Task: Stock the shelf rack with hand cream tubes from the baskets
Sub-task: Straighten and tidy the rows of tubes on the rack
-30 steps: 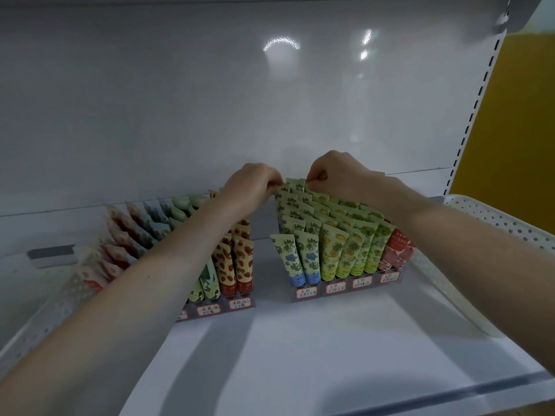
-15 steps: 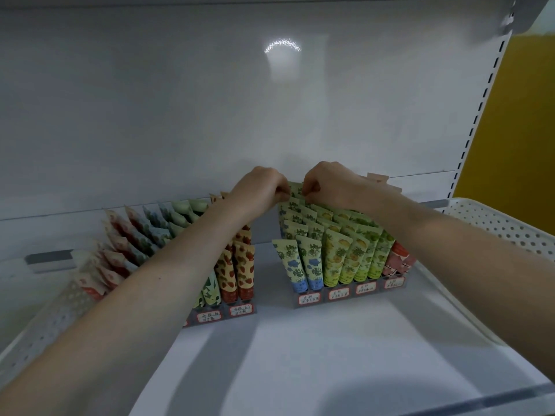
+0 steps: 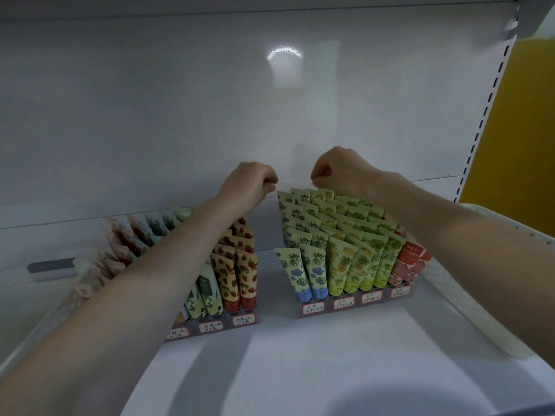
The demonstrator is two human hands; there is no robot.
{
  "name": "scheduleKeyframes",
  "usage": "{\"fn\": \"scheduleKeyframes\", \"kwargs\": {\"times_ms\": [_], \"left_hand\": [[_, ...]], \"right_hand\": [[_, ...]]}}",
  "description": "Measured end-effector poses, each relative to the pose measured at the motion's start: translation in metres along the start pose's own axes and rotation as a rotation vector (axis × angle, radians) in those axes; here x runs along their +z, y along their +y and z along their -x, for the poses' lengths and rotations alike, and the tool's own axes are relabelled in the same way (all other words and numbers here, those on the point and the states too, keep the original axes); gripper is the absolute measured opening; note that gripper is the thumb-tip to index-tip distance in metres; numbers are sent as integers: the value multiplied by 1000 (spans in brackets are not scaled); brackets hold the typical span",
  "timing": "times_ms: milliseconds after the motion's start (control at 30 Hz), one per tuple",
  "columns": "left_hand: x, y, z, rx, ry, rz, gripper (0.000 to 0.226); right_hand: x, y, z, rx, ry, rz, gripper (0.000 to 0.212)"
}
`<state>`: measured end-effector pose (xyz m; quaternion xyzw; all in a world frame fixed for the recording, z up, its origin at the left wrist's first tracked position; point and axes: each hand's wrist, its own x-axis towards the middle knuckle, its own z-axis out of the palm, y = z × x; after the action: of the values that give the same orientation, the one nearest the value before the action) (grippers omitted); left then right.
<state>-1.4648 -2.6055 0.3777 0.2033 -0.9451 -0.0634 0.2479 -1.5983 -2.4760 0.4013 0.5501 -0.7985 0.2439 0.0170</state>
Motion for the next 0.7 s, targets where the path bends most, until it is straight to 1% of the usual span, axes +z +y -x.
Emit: {"fn": "scheduleKeyframes", "kwargs": {"times_ms": [167,267,567,700], "left_hand": [[8,3,-5,40,-73,-24,28],[11,4,-8,34,-99,-25,25],[14,4,-11,37,-87,-19,21],[12,7,-7,36,-102,-30,24]], "right_hand": [[9,-3,-11,-14,-36,49,17],[17,-6,-15,-26,-62,93,18],[23,-4,-17,-20,-55,107,16],[23,-5,-16,-10,-56,106,17]]}}
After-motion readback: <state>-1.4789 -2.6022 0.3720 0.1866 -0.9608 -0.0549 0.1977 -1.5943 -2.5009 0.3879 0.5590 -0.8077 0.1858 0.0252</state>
